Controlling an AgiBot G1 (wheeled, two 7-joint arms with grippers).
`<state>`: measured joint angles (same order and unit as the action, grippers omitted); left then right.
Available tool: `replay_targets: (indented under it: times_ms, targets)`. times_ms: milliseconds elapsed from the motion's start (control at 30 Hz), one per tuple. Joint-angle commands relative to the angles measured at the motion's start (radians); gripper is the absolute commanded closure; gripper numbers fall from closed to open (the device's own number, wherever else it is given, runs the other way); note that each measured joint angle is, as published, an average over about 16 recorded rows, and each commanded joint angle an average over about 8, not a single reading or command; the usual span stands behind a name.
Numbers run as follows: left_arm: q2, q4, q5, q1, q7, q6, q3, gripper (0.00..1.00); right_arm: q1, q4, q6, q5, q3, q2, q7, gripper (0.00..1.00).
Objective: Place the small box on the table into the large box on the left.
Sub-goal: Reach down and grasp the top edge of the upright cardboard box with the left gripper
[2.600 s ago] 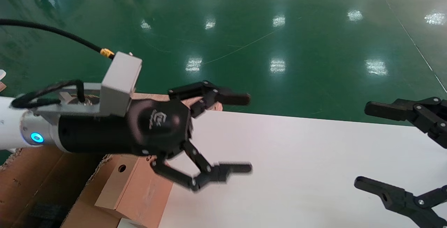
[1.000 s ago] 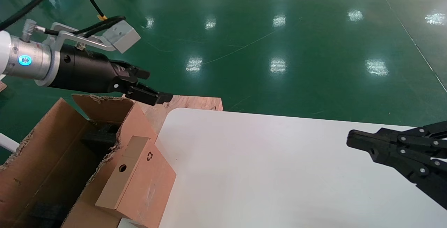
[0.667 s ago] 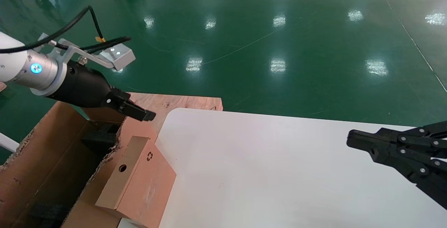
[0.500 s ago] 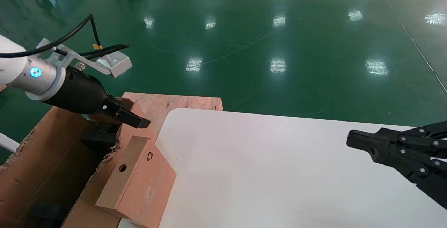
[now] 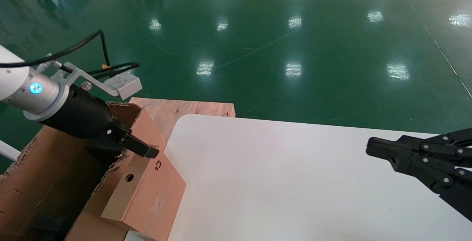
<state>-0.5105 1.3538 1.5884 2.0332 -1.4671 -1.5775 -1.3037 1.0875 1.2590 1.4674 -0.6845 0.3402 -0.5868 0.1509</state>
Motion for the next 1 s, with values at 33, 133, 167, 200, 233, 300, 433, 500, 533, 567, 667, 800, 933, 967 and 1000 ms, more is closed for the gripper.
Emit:
replay_targets:
  times_ms: [33, 133, 167, 200, 233, 300, 433, 500, 533, 567, 667, 800, 933, 967, 1000]
  targets:
    - [0.003, 0.001, -0.016, 0.013, -0.009, 0.002, -0.040, 0.00, 0.000, 0.000, 0.000, 0.000, 0.000, 0.000, 0.000, 1.00]
    - [0.000, 0.002, -0.037, 0.023, -0.021, 0.007, -0.084, 0.00, 0.000, 0.000, 0.000, 0.000, 0.000, 0.000, 0.000, 1.00]
    - [-0.001, 0.002, -0.043, 0.025, -0.024, 0.009, -0.097, 0.00, 0.000, 0.000, 0.000, 0.000, 0.000, 0.000, 0.000, 1.00]
    - [-0.003, 0.002, -0.048, 0.027, -0.027, 0.012, -0.109, 0.00, 0.000, 0.000, 0.000, 0.000, 0.000, 0.000, 0.000, 1.00]
    - [-0.004, 0.002, -0.052, 0.028, -0.030, 0.014, -0.121, 0.00, 0.000, 0.000, 0.000, 0.000, 0.000, 0.000, 0.000, 1.00]
    - [-0.008, 0.002, -0.056, 0.028, -0.037, 0.019, -0.143, 0.00, 0.000, 0.000, 0.000, 0.000, 0.000, 0.000, 0.000, 1.00]
    - [-0.016, 0.002, -0.061, 0.021, -0.051, 0.031, -0.178, 0.00, 0.000, 0.000, 0.000, 0.000, 0.000, 0.000, 0.000, 1.00]
    - [-0.017, 0.002, -0.072, 0.015, -0.057, 0.038, -0.189, 0.00, 0.000, 0.000, 0.000, 0.000, 0.000, 0.000, 0.000, 1.00]
    - [-0.018, 0.002, -0.079, 0.012, -0.059, 0.041, -0.194, 0.00, 0.000, 0.000, 0.000, 0.000, 0.000, 0.000, 0.000, 1.00]
    - [-0.017, 0.002, -0.086, 0.009, -0.060, 0.044, -0.197, 0.00, 0.000, 0.000, 0.000, 0.000, 0.000, 0.000, 0.000, 1.00]
    - [-0.015, 0.002, -0.107, 0.005, -0.060, 0.050, -0.204, 0.00, 0.000, 0.000, 0.000, 0.000, 0.000, 0.000, 0.000, 1.00]
    - [-0.014, 0.002, -0.111, 0.008, -0.059, 0.055, -0.212, 0.00, 0.000, 0.000, 0.000, 0.000, 0.000, 0.000, 0.000, 1.00]
    - [-0.016, 0.002, -0.102, 0.016, -0.060, 0.055, -0.222, 0.00, 0.000, 0.000, 0.000, 0.000, 0.000, 0.000, 0.000, 1.00]
    - [-0.016, 0.002, -0.099, 0.019, -0.060, 0.055, -0.224, 0.00, 0.000, 0.000, 0.000, 0.000, 0.000, 0.000, 0.000, 1.00]
    - [-0.016, 0.002, -0.096, 0.021, -0.060, 0.054, -0.227, 0.00, 0.000, 0.000, 0.000, 0.000, 0.000, 0.000, 0.000, 1.00]
